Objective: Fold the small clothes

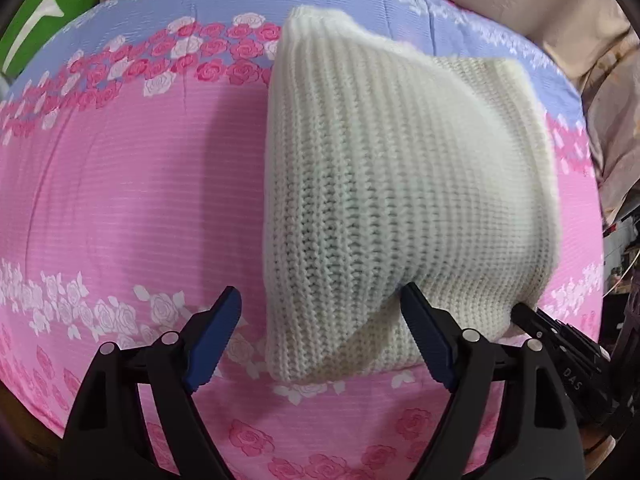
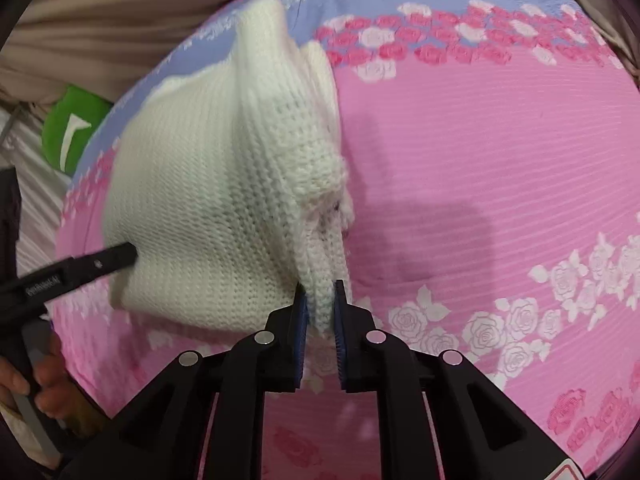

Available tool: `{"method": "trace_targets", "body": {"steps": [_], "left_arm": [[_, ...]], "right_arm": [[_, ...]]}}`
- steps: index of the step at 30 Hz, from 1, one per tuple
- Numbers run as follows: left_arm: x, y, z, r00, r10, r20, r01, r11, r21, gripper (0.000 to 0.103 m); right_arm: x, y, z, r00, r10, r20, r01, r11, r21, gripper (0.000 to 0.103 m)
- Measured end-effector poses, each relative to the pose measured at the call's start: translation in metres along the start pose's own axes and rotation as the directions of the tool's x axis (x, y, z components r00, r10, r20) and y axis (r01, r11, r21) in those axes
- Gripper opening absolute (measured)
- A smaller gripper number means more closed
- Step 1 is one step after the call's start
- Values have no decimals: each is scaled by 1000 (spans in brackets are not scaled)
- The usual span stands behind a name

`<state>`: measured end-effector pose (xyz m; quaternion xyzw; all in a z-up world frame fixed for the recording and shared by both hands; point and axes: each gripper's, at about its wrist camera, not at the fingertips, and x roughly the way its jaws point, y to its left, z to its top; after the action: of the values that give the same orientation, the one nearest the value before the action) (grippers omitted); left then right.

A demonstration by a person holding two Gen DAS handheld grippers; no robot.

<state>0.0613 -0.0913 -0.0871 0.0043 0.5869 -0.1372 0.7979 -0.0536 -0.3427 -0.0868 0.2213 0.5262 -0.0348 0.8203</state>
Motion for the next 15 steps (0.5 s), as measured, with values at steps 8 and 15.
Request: {"method": "trace_targets", "body": {"steps": [8, 15], "left_arm": [[-1, -2, 30, 997, -62, 43, 64, 997, -39, 86], [35, -1, 44, 996, -88, 1, 88, 995, -53, 98]], "right_arm": [[-3, -2, 38, 995, 16, 98, -17, 1000, 10, 55], [34, -13, 49, 996, 91, 25, -93, 994, 58, 66]]}}
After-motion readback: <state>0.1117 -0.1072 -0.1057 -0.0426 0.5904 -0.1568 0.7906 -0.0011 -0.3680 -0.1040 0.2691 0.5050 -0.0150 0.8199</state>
